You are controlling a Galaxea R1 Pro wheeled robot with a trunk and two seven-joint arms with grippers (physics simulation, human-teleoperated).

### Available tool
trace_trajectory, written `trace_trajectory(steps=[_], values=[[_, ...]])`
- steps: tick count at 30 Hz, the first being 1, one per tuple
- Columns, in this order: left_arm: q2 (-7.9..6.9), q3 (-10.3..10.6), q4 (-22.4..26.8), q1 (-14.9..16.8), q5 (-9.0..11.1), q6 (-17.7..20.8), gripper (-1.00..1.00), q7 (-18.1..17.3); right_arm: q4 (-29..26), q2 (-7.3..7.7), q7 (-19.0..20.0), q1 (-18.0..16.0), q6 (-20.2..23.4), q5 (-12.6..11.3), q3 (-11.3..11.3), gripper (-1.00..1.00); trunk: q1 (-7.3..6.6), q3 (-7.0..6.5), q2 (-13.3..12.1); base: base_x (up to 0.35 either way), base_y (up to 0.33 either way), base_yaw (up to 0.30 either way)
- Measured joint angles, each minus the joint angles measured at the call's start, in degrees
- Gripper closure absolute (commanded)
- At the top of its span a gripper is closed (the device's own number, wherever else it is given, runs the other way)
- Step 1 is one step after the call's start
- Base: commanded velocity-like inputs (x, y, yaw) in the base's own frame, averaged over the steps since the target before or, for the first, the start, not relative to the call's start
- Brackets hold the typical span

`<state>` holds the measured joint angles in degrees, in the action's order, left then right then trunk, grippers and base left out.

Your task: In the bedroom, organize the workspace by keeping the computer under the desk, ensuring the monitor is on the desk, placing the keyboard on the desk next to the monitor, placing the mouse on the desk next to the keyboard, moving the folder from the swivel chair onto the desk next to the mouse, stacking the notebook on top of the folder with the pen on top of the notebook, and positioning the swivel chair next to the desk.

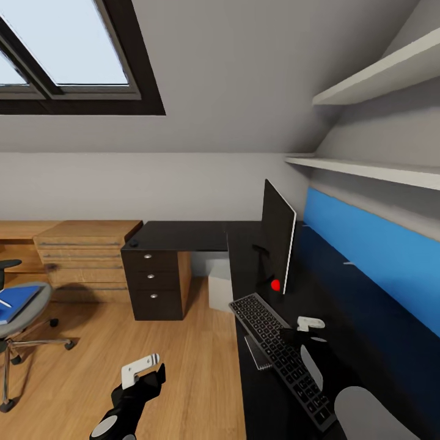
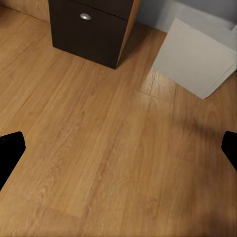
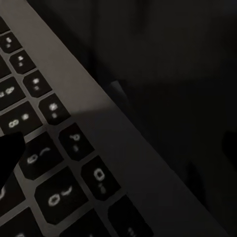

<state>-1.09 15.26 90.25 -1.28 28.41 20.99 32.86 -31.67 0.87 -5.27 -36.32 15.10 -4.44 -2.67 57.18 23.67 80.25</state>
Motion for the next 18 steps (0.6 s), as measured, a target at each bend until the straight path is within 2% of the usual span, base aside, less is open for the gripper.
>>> trace_trajectory(steps=[4, 7, 18], values=[[0.00, 0.0, 0.0, 0.0, 0.0, 0.0, -1.00, 0.0, 0.0, 0.00, 0.0, 0.0, 0.0, 0.0, 0.0, -1.00, 0.00, 0.00, 0.0, 0.000, 0.000, 0.000], [0.00, 0.0, 0.0, 0.0, 0.0, 0.0, -1.00, 0.0, -0.6, 0.00, 0.0, 0.0, 0.0, 0.0, 0.0, -1.00, 0.65, 0.53, 1.2, 0.000, 0.000, 0.000], [-0.15, -0.1, -0.5, 0.0, 0.1, 0.1, -1.00, -0.1, -0.6, 0.00, 0.0, 0.0, 0.0, 0.0, 0.0, -1.00, 0.66, 0.54, 1.2, 0.000, 0.000, 0.000]])
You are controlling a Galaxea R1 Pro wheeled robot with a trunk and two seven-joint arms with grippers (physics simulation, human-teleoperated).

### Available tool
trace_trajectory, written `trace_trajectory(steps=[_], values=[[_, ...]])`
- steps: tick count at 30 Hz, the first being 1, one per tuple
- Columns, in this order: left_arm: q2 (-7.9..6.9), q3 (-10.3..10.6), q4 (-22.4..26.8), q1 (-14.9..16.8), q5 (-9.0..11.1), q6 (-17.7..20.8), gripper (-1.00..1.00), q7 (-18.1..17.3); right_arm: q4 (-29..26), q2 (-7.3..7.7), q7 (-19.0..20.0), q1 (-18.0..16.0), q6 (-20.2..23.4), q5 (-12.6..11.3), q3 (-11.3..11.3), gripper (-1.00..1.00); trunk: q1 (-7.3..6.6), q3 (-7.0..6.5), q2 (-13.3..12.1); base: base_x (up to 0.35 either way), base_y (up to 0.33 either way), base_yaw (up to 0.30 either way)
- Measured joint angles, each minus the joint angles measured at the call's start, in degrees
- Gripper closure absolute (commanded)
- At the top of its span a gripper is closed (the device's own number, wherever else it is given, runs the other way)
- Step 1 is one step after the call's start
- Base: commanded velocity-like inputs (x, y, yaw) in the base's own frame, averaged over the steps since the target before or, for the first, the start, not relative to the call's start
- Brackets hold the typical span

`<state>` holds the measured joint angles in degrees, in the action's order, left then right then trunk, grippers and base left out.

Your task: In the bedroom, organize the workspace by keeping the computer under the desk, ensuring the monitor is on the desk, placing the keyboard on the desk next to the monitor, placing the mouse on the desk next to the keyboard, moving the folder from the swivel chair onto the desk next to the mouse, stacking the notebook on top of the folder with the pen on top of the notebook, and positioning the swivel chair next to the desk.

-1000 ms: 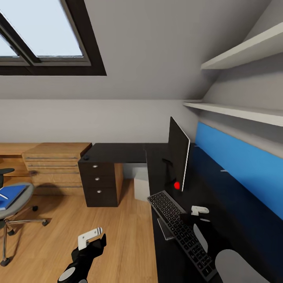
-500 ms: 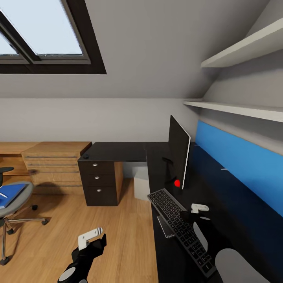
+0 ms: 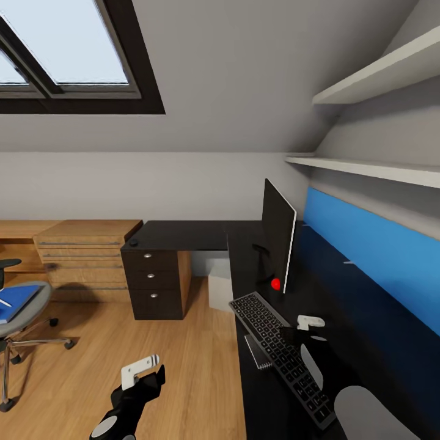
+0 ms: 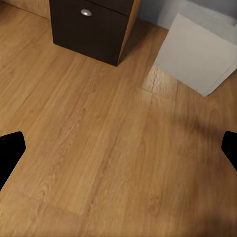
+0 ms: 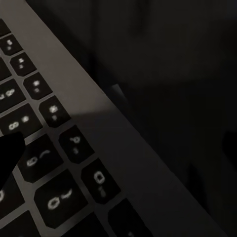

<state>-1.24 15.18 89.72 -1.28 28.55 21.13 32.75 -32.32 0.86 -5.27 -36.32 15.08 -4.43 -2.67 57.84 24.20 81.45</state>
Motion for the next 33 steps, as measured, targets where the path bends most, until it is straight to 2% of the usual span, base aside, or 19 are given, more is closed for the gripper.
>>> trace_trajectory(steps=[33], values=[[-0.02, 0.0, -0.2, 0.0, -0.1, -0.1, -1.00, 0.0, -0.1, 0.01, 0.0, 0.0, 0.0, 0.2, 0.0, -1.00, 0.00, 0.00, 0.0, -0.083, 0.000, 0.000]])
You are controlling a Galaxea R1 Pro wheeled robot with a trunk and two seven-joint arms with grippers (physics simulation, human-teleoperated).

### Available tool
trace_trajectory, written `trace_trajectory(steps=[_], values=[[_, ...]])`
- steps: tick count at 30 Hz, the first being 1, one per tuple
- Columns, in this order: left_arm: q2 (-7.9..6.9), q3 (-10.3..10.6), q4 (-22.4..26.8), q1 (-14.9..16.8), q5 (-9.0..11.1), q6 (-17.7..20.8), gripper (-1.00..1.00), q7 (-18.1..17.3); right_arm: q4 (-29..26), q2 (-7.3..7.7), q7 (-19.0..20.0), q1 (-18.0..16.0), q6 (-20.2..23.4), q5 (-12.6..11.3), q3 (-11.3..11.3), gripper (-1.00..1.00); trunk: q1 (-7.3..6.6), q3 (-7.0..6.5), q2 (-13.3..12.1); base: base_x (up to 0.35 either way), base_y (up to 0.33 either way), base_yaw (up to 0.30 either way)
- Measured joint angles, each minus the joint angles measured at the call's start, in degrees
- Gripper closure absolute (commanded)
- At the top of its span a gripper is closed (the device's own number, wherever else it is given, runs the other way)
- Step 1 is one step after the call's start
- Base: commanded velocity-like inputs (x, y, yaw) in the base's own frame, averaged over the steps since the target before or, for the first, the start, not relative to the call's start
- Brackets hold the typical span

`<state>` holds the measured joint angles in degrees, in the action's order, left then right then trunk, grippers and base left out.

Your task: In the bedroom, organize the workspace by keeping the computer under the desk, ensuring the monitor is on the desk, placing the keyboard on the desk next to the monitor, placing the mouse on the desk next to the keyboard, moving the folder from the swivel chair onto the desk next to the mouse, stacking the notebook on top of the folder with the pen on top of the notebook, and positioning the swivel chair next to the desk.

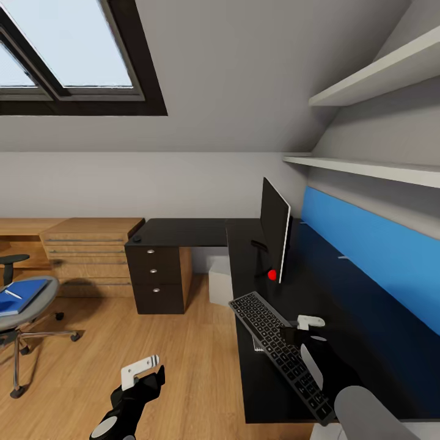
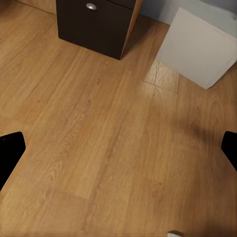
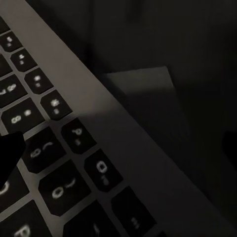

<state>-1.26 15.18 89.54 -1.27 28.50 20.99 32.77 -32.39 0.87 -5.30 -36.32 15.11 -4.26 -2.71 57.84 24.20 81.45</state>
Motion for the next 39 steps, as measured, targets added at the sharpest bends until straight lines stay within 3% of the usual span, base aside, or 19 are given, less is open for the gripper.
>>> trace_trajectory(steps=[23, 39], values=[[-0.01, 0.0, -0.1, 0.0, 0.0, 0.0, -1.00, 0.0, 0.0, -0.02, 0.1, 0.0, 0.0, -0.2, 0.0, -1.00, 0.03, 0.00, 0.0, -0.156, -0.111, 0.000], [0.00, 0.0, -0.1, 0.0, 0.1, 0.1, -1.00, -0.1, -0.1, 0.00, 0.0, 0.0, 0.1, 0.0, 0.0, -1.00, 0.01, 0.00, 0.0, -0.135, -0.013, 0.000]])
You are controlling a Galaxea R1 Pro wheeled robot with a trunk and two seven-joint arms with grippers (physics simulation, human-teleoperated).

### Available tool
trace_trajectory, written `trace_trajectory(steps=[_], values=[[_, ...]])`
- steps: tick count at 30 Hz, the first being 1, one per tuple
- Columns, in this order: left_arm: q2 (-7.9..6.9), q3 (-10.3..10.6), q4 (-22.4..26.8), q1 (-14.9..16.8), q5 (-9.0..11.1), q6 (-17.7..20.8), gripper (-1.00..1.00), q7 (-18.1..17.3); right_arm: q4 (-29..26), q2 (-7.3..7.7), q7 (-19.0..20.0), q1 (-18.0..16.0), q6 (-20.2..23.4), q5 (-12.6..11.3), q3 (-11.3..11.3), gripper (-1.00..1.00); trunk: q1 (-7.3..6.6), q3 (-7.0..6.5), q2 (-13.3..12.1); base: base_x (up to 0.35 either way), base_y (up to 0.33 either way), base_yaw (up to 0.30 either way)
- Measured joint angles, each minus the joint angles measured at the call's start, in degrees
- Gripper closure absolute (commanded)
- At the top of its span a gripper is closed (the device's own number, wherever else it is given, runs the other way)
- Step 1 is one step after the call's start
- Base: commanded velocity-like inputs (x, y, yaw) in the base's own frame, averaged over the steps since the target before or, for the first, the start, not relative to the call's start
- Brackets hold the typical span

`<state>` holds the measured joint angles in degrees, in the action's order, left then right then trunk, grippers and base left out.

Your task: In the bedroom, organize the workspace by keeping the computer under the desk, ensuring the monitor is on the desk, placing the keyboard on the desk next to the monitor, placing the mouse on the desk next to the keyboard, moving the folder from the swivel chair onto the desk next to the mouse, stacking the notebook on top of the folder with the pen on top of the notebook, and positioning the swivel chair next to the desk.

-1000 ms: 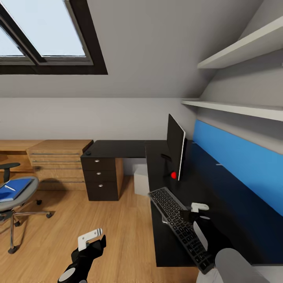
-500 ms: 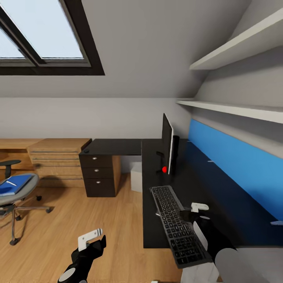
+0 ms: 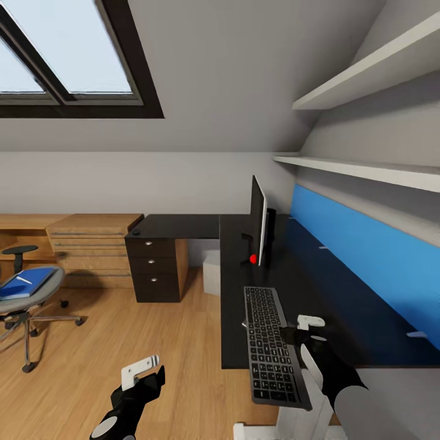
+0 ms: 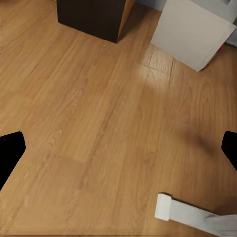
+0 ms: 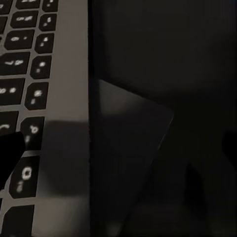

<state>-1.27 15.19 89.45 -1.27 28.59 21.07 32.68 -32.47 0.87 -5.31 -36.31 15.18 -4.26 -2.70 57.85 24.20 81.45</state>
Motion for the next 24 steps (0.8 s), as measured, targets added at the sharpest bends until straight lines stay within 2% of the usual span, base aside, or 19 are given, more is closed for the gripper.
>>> trace_trajectory(steps=[7, 24], values=[[-0.03, 0.0, 0.0, 0.0, -0.1, 0.1, -1.00, 0.0, 0.1, 0.09, 0.0, 0.0, -0.1, -0.1, 0.0, -1.00, -0.01, 0.00, 0.0, -0.009, 0.000, 0.000], [-0.17, 0.0, 0.0, 0.0, -0.1, 0.1, -1.00, 0.0, 2.0, 0.27, -0.1, 0.0, -0.1, 0.0, -0.1, -1.00, -3.73, -3.04, -6.8, 0.000, 0.000, 0.000]])
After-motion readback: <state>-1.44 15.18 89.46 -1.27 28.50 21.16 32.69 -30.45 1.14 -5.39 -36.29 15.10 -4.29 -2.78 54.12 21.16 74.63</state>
